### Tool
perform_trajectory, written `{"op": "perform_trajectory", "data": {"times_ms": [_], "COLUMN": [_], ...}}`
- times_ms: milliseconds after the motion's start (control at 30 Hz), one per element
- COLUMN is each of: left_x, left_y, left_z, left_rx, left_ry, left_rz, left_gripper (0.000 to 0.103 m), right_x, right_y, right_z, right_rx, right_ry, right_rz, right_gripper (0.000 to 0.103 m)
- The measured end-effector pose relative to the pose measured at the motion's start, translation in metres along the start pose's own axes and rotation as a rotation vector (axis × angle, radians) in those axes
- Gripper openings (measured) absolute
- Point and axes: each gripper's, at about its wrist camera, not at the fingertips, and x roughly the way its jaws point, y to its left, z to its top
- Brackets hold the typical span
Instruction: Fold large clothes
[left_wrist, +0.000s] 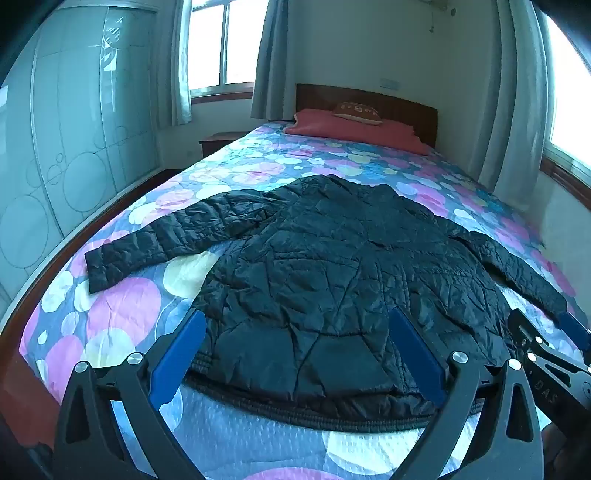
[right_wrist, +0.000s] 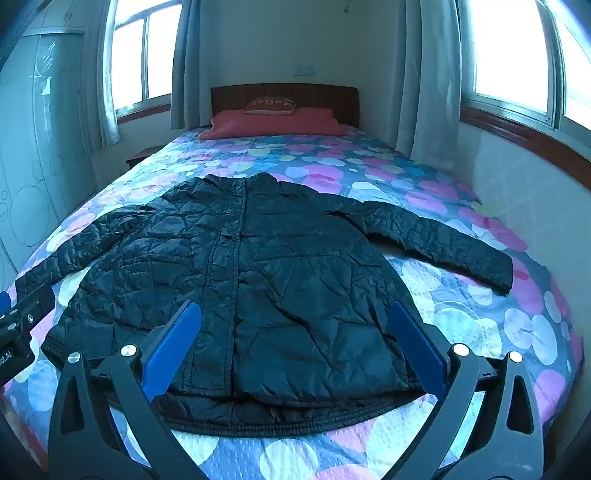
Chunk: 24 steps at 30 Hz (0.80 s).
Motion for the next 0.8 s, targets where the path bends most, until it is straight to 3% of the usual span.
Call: {"op": "perform_trajectory", "data": {"times_ms": [800], "left_x": [-0.0012], "left_y": [-0.0047], "left_z": [-0.0014], "left_rx": [0.005], "left_ry": [0.002], "left_rz": [0.008], "left_gripper": [0.098], "right_x": [-0.004], "right_y": [0.003], "right_z": [-0.002], "right_rx": [0.004], "right_ry": [0.004], "right_rz": [0.006], "right_gripper": [0.101]}}
